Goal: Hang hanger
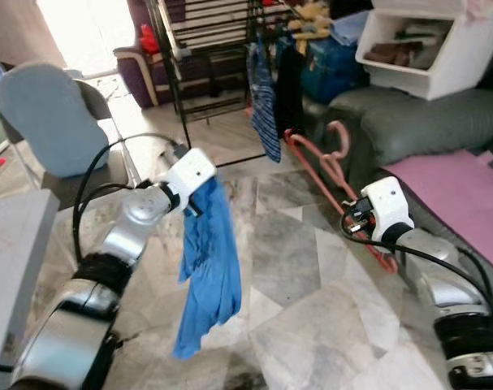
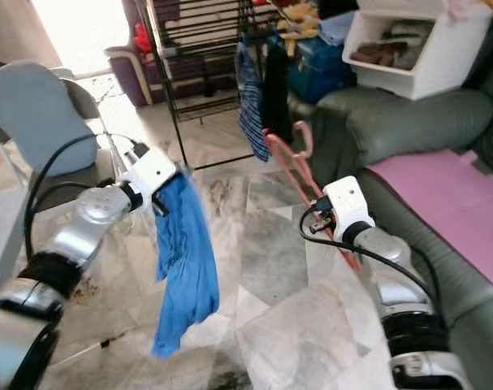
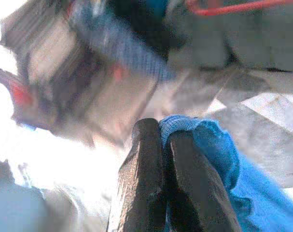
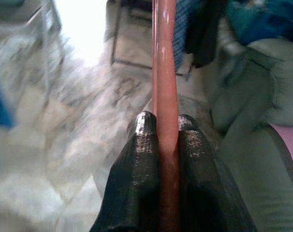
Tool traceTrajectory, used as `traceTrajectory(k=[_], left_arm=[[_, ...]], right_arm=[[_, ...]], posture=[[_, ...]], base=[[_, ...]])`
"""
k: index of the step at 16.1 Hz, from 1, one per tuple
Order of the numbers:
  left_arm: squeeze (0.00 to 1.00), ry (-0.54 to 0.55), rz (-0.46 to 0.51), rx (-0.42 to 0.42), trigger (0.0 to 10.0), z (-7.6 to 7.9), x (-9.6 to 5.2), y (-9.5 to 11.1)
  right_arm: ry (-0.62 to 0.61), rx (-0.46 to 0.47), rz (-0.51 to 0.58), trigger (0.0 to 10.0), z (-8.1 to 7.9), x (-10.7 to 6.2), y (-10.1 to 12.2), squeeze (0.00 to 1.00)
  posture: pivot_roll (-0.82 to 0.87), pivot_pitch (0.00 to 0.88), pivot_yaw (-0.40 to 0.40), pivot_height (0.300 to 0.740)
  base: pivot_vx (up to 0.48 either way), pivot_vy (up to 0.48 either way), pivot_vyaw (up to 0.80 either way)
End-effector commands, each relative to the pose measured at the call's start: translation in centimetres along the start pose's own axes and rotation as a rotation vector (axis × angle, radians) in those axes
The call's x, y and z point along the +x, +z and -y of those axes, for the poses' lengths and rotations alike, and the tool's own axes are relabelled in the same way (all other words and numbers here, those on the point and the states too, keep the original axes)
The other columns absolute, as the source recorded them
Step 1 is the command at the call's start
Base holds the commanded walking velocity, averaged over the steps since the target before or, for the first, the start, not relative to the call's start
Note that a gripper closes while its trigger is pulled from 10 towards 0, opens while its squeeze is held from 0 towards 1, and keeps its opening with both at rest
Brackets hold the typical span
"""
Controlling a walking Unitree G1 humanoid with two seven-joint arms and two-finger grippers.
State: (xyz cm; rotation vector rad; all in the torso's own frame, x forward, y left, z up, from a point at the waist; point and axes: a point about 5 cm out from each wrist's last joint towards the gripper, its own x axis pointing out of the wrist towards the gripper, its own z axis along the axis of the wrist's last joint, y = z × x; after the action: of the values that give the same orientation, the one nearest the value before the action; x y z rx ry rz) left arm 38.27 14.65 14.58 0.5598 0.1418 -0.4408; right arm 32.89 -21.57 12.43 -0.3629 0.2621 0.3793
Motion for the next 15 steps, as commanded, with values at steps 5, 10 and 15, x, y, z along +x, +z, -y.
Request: traceTrajectory(k=[5, 10, 15], left_arm=[[0.0, 0.154, -0.093, -0.364, 10.0, -2.2, 0.3, -1.1], [0.0, 0.033, 0.023, -0.239, 10.0, -1.6, 1.0, 1.3], [0.0, 0.148, -0.085, -0.227, 10.0, -2.4, 0.8, -0.1]], right_arm=[[0.28, -0.17, 0.068, 10.0, 0.3, -2.4, 2.4, 0.0], [0.52, -0.174, 0.033, 10.0, -1.0, -3.6, 2.3, 0.0], [0.631, -0.195, -0.004, 10.0, -1.4, -4.7, 2.4, 0.0]], posture=[[-0.17, 0.0, 0.123, 0.736], [-0.16, 0.0, 0.118, 0.736], [-0.16, 0.0, 0.129, 0.736]], base=[[0.0, 0.0, 0.0], [0.0, 0.0, 0.0], [0.0, 0.0, 0.0]])
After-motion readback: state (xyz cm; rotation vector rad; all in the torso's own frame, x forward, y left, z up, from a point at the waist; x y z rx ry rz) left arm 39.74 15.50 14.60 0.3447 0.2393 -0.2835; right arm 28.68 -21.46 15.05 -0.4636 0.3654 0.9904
